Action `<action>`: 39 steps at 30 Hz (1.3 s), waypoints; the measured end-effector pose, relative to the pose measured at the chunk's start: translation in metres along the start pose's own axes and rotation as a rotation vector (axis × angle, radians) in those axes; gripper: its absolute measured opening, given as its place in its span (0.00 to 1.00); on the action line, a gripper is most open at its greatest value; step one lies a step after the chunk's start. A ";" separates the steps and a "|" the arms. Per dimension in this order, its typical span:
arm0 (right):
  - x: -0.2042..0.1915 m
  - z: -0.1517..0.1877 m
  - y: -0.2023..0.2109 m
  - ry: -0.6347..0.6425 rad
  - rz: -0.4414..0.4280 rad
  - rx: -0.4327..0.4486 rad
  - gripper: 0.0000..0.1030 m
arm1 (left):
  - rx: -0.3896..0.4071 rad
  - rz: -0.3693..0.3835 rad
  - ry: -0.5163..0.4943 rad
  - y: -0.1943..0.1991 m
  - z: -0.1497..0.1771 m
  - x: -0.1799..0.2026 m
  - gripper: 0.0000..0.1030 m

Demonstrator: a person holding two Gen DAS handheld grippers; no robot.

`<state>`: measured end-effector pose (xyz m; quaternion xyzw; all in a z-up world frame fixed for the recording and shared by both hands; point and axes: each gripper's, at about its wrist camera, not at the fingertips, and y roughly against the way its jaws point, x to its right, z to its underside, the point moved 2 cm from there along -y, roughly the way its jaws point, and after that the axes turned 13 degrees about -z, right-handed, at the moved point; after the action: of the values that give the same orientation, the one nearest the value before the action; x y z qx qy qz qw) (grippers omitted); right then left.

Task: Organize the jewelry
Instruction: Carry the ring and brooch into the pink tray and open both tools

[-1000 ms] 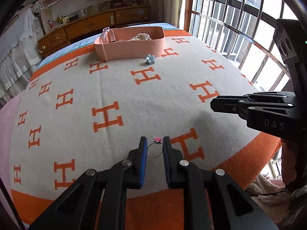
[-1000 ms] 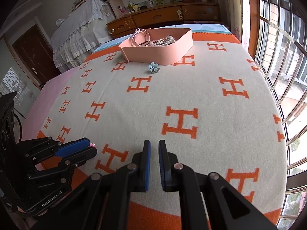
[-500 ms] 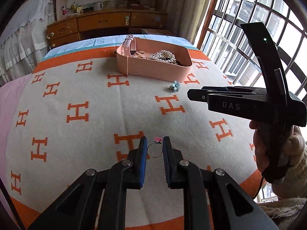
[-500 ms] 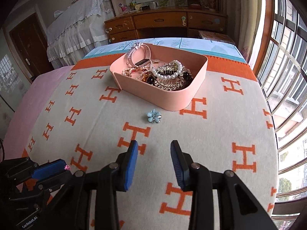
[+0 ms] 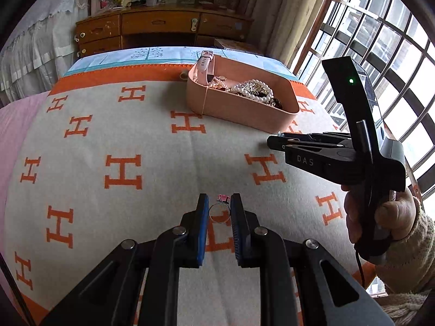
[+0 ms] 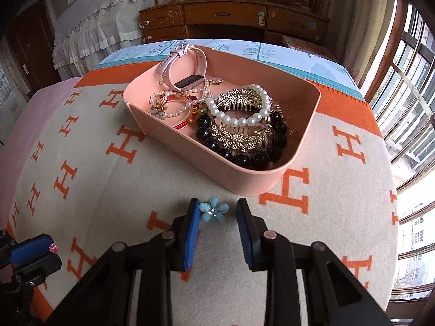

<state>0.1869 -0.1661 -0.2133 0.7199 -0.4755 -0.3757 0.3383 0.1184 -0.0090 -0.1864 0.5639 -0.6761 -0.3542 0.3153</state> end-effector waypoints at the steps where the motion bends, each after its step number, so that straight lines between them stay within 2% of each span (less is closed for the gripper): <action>1: 0.001 0.001 0.001 0.001 -0.002 -0.002 0.20 | -0.001 0.004 -0.002 0.000 -0.003 0.001 0.14; 5: 0.008 0.000 0.016 -0.038 -0.068 -0.014 0.20 | 0.009 0.001 -0.026 0.004 -0.025 0.007 0.14; 8: 0.008 -0.009 0.043 -0.046 -0.134 -0.001 0.20 | 0.051 -0.029 -0.064 0.011 -0.052 0.013 0.14; 14: 0.016 -0.059 0.111 -0.036 -0.148 0.124 0.20 | 0.127 -0.100 -0.127 0.015 -0.117 0.031 0.14; 17: 0.023 -0.089 0.127 -0.045 -0.126 0.175 0.20 | 0.149 -0.140 -0.128 0.005 -0.152 0.039 0.14; 21: 0.038 -0.114 0.112 -0.083 -0.095 0.170 0.20 | 0.112 -0.139 -0.108 -0.021 -0.183 0.045 0.14; 23: 0.047 -0.119 0.093 -0.108 -0.082 0.133 0.20 | 0.072 -0.125 -0.095 -0.038 -0.190 0.047 0.14; 27: 0.063 -0.118 0.054 -0.137 -0.044 0.041 0.21 | 0.018 -0.157 -0.114 -0.067 -0.189 0.052 0.15; 28: 0.067 -0.117 0.047 -0.149 -0.035 0.023 0.21 | 0.005 -0.152 -0.116 -0.072 -0.188 0.053 0.22; 29: 0.071 -0.116 0.041 -0.162 -0.037 0.008 0.21 | -0.003 -0.153 -0.117 -0.076 -0.186 0.053 0.34; 30: 0.075 -0.115 0.036 -0.176 -0.043 0.000 0.21 | -0.001 -0.160 -0.119 -0.077 -0.184 0.053 0.41; 31: 0.078 -0.114 0.033 -0.191 -0.048 -0.002 0.21 | 0.009 -0.170 -0.120 -0.077 -0.183 0.053 0.55; 32: 0.081 -0.114 0.032 -0.203 -0.055 -0.001 0.21 | 0.024 -0.180 -0.122 -0.076 -0.183 0.053 0.62; 36: 0.086 -0.112 0.033 -0.219 -0.065 0.006 0.21 | 0.046 -0.200 -0.132 -0.070 -0.181 0.051 0.64; 39: 0.083 -0.112 0.038 -0.210 -0.062 0.015 0.21 | 0.048 -0.208 -0.121 -0.063 -0.180 0.047 0.74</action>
<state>0.2887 -0.2419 -0.1446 0.6935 -0.4887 -0.4558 0.2692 0.2935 -0.0845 -0.1381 0.6161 -0.6401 -0.4020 0.2216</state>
